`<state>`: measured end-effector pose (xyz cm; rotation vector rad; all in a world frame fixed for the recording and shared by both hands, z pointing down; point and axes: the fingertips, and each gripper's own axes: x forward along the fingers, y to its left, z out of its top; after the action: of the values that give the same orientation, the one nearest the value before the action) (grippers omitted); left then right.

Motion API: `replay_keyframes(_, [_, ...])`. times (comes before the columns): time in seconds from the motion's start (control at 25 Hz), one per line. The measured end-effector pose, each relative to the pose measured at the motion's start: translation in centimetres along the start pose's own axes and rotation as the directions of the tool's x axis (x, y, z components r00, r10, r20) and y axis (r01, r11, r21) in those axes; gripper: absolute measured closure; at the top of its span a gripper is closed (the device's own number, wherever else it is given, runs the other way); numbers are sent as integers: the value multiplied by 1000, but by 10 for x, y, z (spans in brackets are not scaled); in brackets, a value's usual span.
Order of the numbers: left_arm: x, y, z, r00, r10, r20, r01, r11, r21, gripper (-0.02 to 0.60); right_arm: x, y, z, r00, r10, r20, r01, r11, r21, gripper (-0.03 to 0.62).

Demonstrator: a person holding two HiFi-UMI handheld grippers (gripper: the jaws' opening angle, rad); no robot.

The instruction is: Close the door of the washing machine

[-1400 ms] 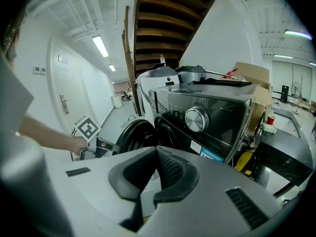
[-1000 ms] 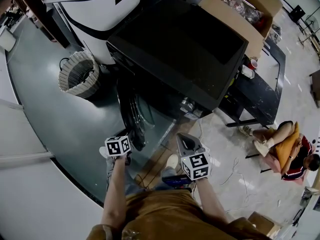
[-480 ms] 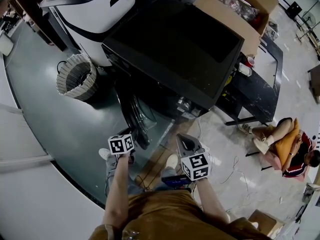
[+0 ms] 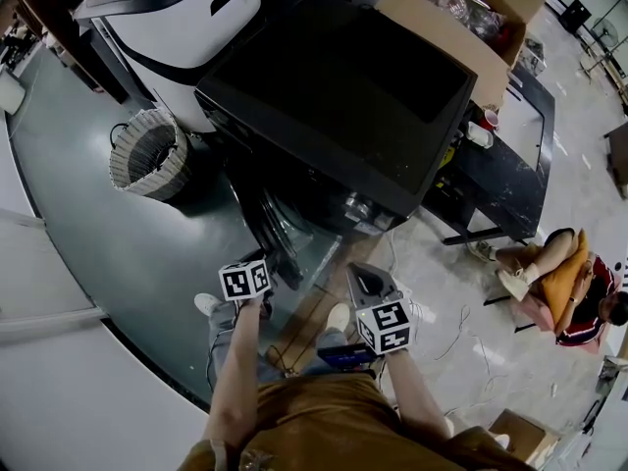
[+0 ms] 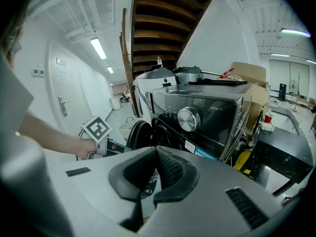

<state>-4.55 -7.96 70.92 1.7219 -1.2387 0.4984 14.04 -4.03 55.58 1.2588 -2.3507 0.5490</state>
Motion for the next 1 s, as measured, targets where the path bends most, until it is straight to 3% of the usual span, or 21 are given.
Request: replay_keyframes(1.0, [42,-53,24,995,-98,-9,97,994,-58,377,2,-33,5,1000,-26,-6,26,1000,13,582])
